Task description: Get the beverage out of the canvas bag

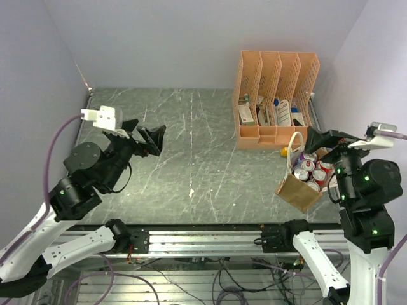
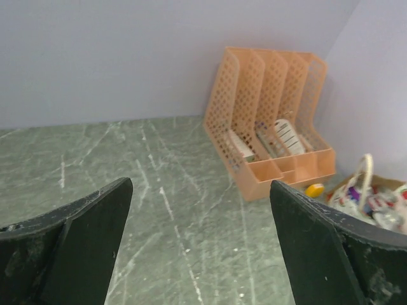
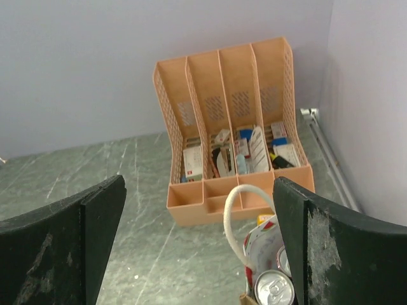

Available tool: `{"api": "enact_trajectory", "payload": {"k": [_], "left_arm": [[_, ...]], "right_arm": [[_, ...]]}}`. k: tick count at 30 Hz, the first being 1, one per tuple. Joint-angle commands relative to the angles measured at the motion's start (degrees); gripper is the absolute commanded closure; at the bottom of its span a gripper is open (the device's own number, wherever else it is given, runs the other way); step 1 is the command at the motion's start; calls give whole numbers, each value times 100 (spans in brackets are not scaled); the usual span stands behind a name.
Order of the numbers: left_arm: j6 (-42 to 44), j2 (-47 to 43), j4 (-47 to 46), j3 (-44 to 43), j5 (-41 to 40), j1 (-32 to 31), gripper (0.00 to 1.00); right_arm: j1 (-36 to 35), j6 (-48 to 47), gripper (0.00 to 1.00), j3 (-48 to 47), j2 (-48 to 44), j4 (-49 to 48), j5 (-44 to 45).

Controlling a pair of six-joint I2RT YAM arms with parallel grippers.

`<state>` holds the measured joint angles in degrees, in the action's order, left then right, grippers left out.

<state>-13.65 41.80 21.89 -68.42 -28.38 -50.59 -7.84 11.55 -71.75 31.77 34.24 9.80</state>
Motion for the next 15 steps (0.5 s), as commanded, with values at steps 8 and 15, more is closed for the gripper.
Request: {"api": "enact_trajectory", "payload": {"k": [8, 15], "left_arm": [[654, -112, -1371, 1175, -433, 776, 0], [876, 519, -1321, 640, -402, 1128, 0]], "right_arm": [[-11, 932, 0, 181, 618, 668, 501], [-13, 1405, 0, 588, 465, 671, 449]]}}
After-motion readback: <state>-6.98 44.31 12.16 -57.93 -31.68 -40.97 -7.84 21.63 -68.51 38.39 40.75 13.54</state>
